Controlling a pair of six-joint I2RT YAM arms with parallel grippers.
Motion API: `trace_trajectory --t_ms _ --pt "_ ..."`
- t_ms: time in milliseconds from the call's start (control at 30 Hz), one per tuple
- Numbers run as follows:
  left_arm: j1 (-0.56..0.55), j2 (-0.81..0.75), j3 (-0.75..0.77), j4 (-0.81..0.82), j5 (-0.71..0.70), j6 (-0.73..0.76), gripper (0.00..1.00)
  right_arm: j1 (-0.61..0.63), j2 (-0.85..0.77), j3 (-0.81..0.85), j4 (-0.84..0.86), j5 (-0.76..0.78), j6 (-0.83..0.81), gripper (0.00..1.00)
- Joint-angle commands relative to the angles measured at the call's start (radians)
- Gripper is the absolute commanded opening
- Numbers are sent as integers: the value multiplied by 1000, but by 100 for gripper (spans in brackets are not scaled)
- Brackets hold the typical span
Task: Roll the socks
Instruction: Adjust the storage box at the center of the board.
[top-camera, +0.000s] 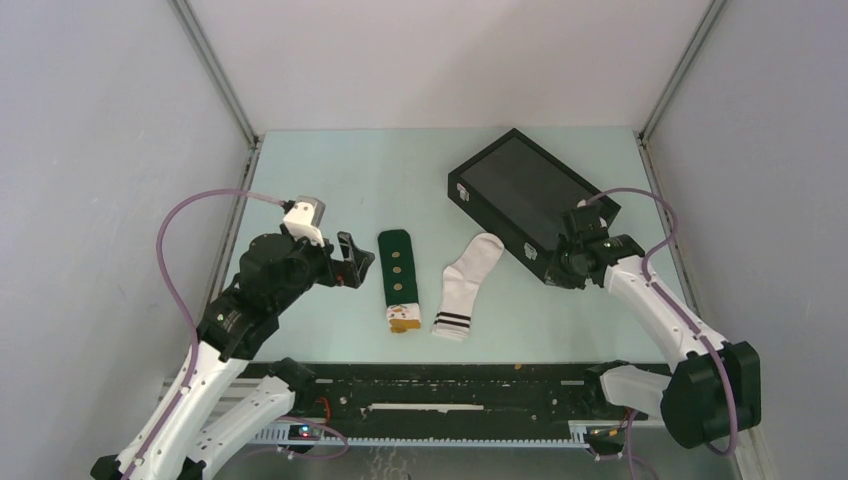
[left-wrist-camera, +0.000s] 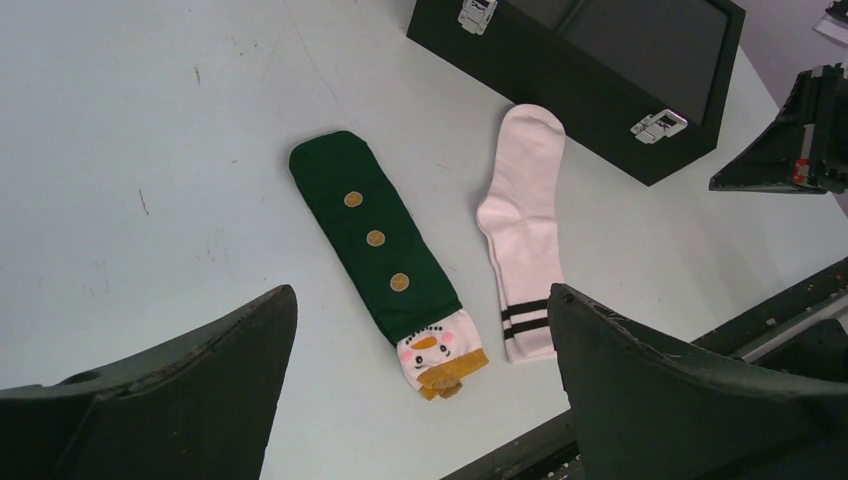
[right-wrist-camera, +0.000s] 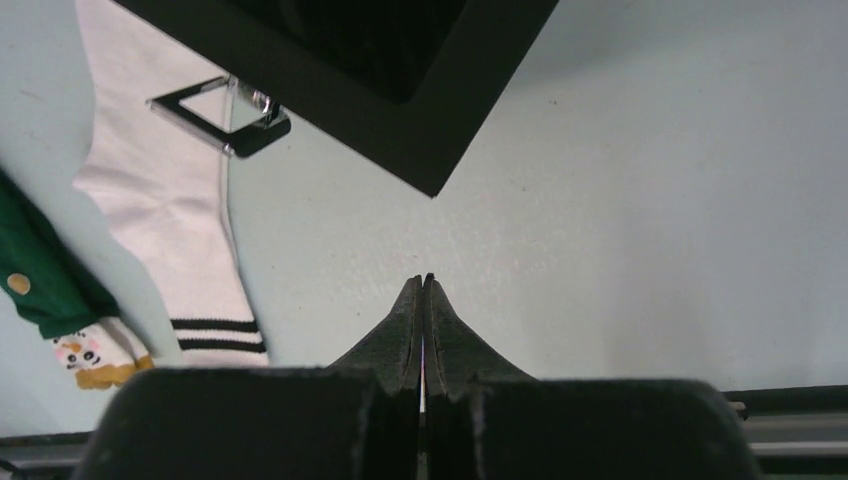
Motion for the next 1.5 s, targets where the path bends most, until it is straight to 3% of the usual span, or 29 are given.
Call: trace_trajectory --t_ms 0,500,1067,1467 --pt "-4 -8 -22 24 6 20 100 2 39 0 70 65 21 0" --pt "-4 -2 -16 11 -6 9 100 -131 148 2 216 34 -22 0" --pt "-4 -5 -12 3 -26 -2 100 -307 282 119 263 16 -70 0" --pt "-4 -5 -7 -5 -30 12 100 -173 156 112 106 70 -61 0"
